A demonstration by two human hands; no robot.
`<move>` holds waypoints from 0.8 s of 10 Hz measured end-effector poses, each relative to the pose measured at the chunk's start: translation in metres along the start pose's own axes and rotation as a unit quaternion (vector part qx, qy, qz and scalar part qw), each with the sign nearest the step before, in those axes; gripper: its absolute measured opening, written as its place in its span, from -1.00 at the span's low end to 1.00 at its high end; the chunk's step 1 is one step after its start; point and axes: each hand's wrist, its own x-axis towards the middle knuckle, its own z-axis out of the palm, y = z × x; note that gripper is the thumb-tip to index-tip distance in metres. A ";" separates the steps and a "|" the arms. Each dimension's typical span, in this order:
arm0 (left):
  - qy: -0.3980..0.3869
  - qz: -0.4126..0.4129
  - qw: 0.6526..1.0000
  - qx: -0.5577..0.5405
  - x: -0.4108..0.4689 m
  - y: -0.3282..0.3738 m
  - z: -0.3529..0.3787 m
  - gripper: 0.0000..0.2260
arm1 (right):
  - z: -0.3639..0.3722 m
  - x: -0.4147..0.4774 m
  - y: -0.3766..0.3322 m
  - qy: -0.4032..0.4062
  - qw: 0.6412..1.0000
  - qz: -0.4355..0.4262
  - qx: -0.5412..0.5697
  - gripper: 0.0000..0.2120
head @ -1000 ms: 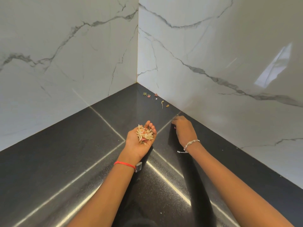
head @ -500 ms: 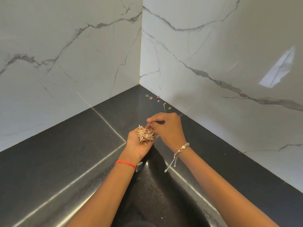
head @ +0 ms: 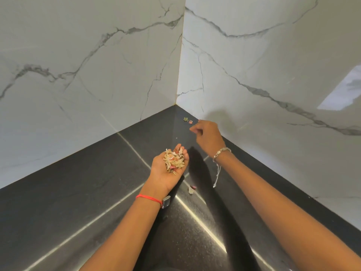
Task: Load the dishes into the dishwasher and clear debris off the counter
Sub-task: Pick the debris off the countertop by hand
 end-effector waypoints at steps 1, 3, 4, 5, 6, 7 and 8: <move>0.003 0.003 1.000 0.002 0.002 0.009 -0.001 -0.65 | 0.018 0.038 0.022 -0.087 0.988 -0.036 -0.124 -0.60; 0.003 0.011 1.000 0.012 0.003 0.022 -0.005 -0.65 | 0.033 0.069 0.026 -0.193 0.940 -0.110 -0.258 -0.57; 0.009 0.015 1.000 0.018 0.000 0.025 -0.008 -0.64 | 0.033 0.066 0.032 -0.166 0.938 -0.093 -0.289 -0.58; 0.012 0.011 1.000 0.019 -0.004 0.024 -0.008 -0.64 | 0.024 0.051 0.038 -0.134 0.957 -0.054 -0.251 -0.58; 0.014 0.005 1.000 0.005 -0.013 0.021 -0.008 -0.65 | 0.015 0.033 0.044 -0.141 0.958 -0.054 -0.245 -0.60; 0.022 0.009 1.000 -0.001 -0.022 0.021 -0.006 -0.66 | 0.004 0.018 0.047 -0.147 0.961 -0.014 -0.235 -0.60; 0.026 0.009 1.000 -0.008 -0.029 0.020 -0.007 -0.66 | -0.003 0.004 0.053 -0.152 0.965 0.013 -0.213 -0.64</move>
